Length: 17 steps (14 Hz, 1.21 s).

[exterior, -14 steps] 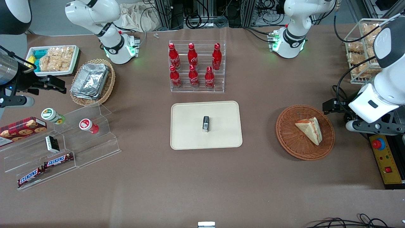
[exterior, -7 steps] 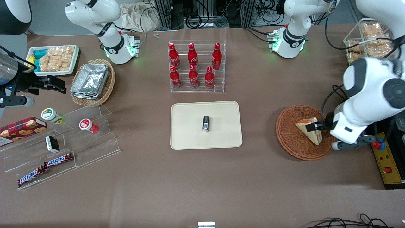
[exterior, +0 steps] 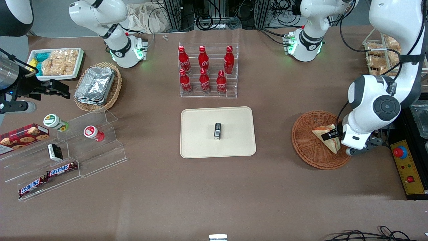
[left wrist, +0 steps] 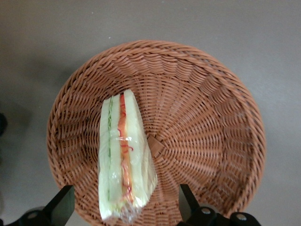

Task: Place sandwich from basket to tray
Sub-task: 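Close the left gripper on the sandwich's edge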

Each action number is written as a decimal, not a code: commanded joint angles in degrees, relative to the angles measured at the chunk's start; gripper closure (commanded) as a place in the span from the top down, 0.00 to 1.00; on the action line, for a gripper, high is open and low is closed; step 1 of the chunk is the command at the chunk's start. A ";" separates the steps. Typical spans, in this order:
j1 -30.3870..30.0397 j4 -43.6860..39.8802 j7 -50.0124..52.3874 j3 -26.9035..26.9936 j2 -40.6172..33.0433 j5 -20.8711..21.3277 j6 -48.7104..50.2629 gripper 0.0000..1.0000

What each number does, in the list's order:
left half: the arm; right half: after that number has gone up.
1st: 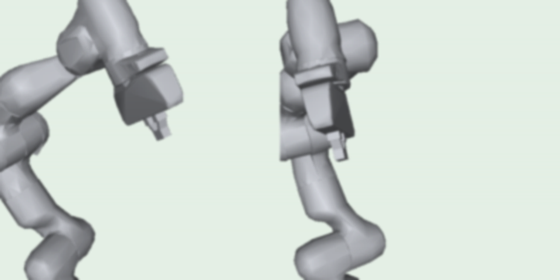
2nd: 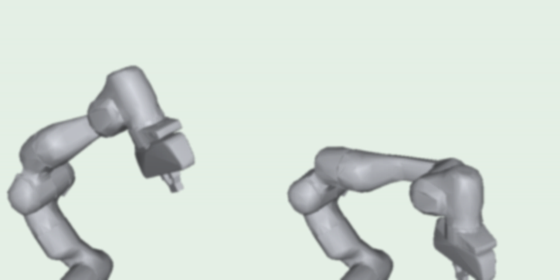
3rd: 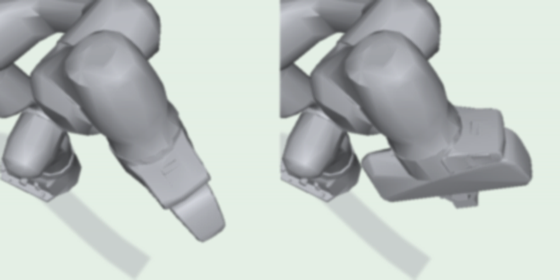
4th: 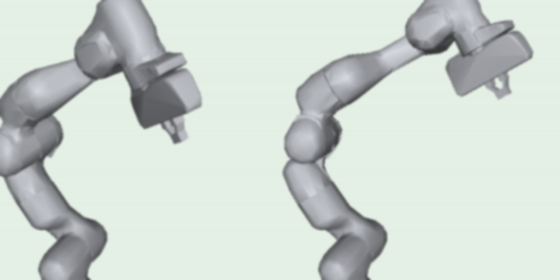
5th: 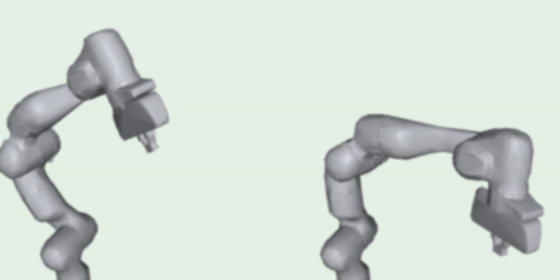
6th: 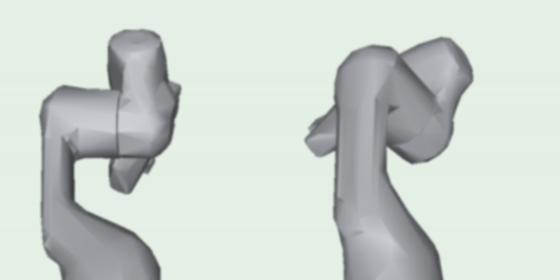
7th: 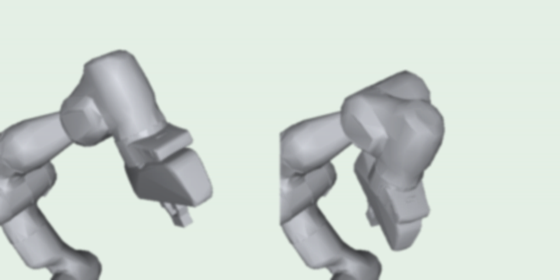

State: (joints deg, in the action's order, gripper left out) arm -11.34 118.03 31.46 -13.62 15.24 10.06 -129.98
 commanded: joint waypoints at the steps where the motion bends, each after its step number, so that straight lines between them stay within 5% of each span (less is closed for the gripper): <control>1: 0.00 4.66 5.26 0.34 0.92 1.72 -7.37 1.00; 7: 0.00 5.29 12.91 1.40 6.02 1.10 -12.31 0.99; 8: 0.09 4.67 13.80 1.40 6.81 1.10 -12.66 0.71; 9: 0.09 3.89 15.11 1.40 7.25 1.02 -12.67 0.22; 10: 0.17 3.88 15.99 1.40 7.34 1.28 -12.75 0.00; 15: 0.17 2.56 16.35 1.05 4.20 1.28 -10.22 0.00; 17: 0.87 -3.03 15.83 0.26 1.29 0.93 1.59 0.00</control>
State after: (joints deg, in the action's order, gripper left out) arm -11.26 119.09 45.57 -12.60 20.65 10.05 -137.76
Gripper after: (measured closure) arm 0.634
